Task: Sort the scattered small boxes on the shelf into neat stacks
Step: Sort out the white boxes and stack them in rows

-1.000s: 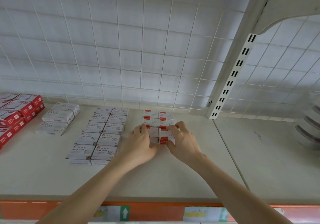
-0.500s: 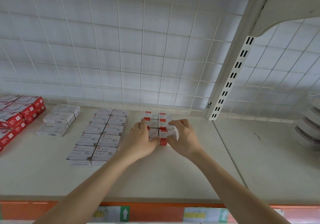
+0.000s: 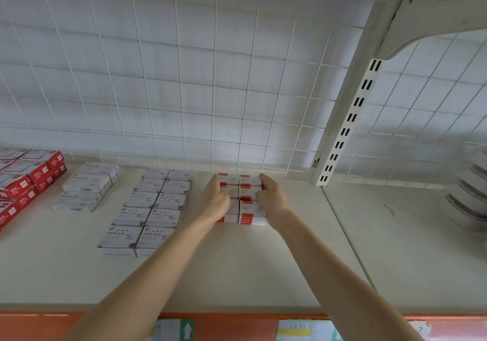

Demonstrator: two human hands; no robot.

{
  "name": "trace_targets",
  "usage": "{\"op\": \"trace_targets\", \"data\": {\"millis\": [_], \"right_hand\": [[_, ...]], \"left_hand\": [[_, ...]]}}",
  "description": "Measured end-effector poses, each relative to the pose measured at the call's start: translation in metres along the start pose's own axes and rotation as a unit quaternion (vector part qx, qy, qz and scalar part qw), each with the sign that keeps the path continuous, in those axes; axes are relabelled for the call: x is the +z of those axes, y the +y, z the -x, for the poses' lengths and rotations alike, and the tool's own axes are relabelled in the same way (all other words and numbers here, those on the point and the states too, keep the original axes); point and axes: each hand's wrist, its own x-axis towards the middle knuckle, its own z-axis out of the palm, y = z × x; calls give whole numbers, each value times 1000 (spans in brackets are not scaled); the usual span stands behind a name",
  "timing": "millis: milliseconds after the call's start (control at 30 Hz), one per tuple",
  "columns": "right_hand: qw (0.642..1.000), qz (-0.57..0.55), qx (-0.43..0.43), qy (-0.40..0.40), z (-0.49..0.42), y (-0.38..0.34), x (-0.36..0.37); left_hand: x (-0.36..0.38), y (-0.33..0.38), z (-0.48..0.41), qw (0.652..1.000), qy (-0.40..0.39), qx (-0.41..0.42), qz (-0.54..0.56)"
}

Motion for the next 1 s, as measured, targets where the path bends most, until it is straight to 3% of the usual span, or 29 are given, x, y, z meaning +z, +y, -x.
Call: {"op": "trace_targets", "data": {"millis": [367,467,567,733,867,1000], "right_hand": [[999,7,-20,44,0,-2,-1],[997,31,-29,60,-5,-7,-5],[996,64,-40,48,-13,-9,-7],[988,144,-62,-15,-20,-18,-6],[965,238,-84,-63,-28,-27,3],[917,375,-95,-96,-36,-27,11]], "left_hand": [[2,-8,-4,998,9,53,-20],[6,-12,-4,985,22,93,-144],[16,-15,3,950,5,118,-289],[25,-22,11,909,-27,150,-387],[30,-26,11,895,-1,152,-419],[31,-28,11,900,14,163,-403]]}}
